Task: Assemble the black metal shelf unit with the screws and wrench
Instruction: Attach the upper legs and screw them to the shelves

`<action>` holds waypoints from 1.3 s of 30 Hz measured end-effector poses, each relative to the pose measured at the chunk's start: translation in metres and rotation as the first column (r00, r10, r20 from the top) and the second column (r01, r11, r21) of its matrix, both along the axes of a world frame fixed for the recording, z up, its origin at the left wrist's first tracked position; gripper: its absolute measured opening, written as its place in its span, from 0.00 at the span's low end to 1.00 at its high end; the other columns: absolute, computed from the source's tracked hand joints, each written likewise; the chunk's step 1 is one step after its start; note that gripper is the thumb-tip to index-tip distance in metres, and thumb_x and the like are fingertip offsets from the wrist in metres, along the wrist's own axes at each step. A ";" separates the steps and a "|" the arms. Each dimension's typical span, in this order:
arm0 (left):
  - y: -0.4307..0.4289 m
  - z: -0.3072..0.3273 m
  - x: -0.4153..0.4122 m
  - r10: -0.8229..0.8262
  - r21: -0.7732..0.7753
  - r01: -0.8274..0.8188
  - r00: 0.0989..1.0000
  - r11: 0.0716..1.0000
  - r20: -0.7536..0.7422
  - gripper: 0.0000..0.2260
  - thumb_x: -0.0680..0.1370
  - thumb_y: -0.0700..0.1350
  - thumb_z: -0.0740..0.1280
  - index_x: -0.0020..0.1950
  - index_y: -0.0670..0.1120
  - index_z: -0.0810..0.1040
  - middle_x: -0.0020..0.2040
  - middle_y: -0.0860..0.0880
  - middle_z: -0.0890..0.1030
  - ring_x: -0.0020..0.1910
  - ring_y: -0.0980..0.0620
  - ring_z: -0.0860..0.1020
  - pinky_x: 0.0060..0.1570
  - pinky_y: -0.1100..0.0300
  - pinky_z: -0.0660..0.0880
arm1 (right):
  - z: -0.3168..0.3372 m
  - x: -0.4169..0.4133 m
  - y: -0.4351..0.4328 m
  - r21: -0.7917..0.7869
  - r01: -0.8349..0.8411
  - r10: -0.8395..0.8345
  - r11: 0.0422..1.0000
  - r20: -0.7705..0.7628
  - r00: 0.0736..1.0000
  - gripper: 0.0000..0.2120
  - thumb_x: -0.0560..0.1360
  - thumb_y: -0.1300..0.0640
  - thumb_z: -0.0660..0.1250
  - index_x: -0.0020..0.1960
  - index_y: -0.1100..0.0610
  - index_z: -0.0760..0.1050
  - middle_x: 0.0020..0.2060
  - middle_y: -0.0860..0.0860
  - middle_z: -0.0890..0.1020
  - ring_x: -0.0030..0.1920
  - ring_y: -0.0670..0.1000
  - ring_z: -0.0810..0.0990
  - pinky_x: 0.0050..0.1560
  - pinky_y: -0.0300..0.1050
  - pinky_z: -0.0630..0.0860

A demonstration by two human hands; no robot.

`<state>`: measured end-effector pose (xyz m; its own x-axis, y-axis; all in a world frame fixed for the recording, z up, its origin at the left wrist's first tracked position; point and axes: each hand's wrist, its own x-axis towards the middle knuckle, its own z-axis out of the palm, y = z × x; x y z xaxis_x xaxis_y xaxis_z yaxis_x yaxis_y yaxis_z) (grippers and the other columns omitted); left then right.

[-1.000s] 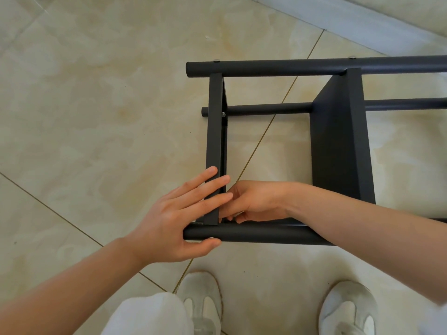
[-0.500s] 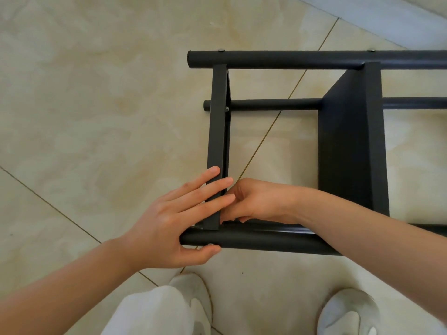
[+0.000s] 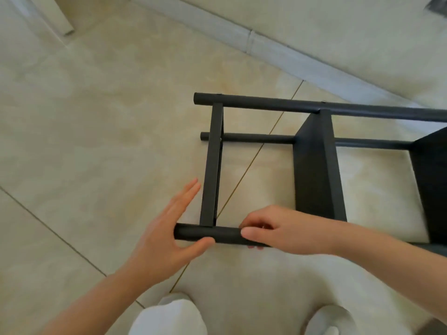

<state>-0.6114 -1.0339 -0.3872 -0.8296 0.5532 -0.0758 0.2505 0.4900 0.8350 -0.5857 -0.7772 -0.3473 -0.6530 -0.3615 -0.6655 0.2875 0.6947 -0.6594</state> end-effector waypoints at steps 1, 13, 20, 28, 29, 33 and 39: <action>0.003 0.001 0.005 0.087 0.068 -0.096 0.987 0.993 0.132 0.41 0.71 0.57 0.76 0.79 0.67 0.57 0.76 0.70 0.64 0.75 0.64 0.64 0.71 0.58 0.67 | 0.003 0.006 0.002 0.016 0.000 0.000 1.000 -0.013 1.000 0.10 0.80 0.41 0.60 0.53 0.42 0.77 0.42 0.44 0.81 0.39 0.44 0.78 0.39 0.37 0.75; 0.046 0.019 0.033 0.233 0.099 -0.401 0.695 0.911 0.680 0.29 0.70 0.71 0.55 0.71 0.79 0.53 0.72 0.69 0.63 0.66 0.75 0.65 0.69 0.70 0.60 | 0.026 0.005 0.001 0.159 -0.025 0.045 0.987 -0.122 0.991 0.10 0.81 0.48 0.61 0.61 0.46 0.73 0.48 0.47 0.80 0.46 0.47 0.79 0.49 0.45 0.79; 0.064 0.074 -0.012 0.233 0.133 -0.397 0.742 0.908 0.629 0.32 0.68 0.74 0.54 0.72 0.80 0.51 0.78 0.65 0.58 0.79 0.56 0.55 0.76 0.48 0.52 | 0.067 -0.019 0.000 0.265 0.051 0.052 0.963 -0.367 0.929 0.09 0.81 0.54 0.64 0.53 0.43 0.64 0.43 0.46 0.77 0.42 0.46 0.76 0.51 0.49 0.77; 0.102 0.169 -0.059 0.229 0.274 -0.385 0.856 0.881 0.464 0.32 0.72 0.69 0.58 0.76 0.74 0.54 0.72 0.65 0.65 0.76 0.57 0.59 0.77 0.41 0.54 | 0.139 -0.042 0.019 0.291 0.282 -0.048 0.914 -0.612 0.789 0.10 0.82 0.54 0.60 0.54 0.40 0.62 0.38 0.40 0.73 0.41 0.42 0.72 0.57 0.52 0.57; 0.107 0.181 -0.064 0.234 0.287 -0.381 0.869 0.879 0.436 0.30 0.75 0.67 0.58 0.77 0.73 0.55 0.68 0.67 0.67 0.72 0.60 0.60 0.76 0.44 0.55 | 0.151 -0.044 0.021 0.281 0.305 -0.062 0.910 -0.634 0.771 0.09 0.82 0.54 0.60 0.54 0.40 0.62 0.38 0.40 0.72 0.41 0.41 0.71 0.58 0.53 0.58; 0.117 0.233 -0.084 0.220 0.311 -0.316 0.926 0.896 0.307 0.26 0.81 0.61 0.61 0.79 0.64 0.61 0.53 0.71 0.70 0.62 0.63 0.65 0.65 0.59 0.60 | 0.202 -0.046 0.026 0.214 0.383 -0.141 0.899 -0.687 0.713 0.07 0.82 0.53 0.61 0.54 0.43 0.63 0.36 0.42 0.72 0.39 0.43 0.73 0.58 0.56 0.66; 0.137 0.322 -0.098 0.156 0.231 -0.177 0.982 0.957 0.105 0.09 0.80 0.61 0.64 0.56 0.62 0.77 0.45 0.65 0.75 0.44 0.69 0.75 0.47 0.72 0.65 | 0.272 -0.047 0.026 0.107 0.486 -0.216 0.867 -0.798 0.562 0.07 0.80 0.61 0.63 0.54 0.52 0.66 0.37 0.46 0.74 0.38 0.47 0.75 0.38 0.37 0.70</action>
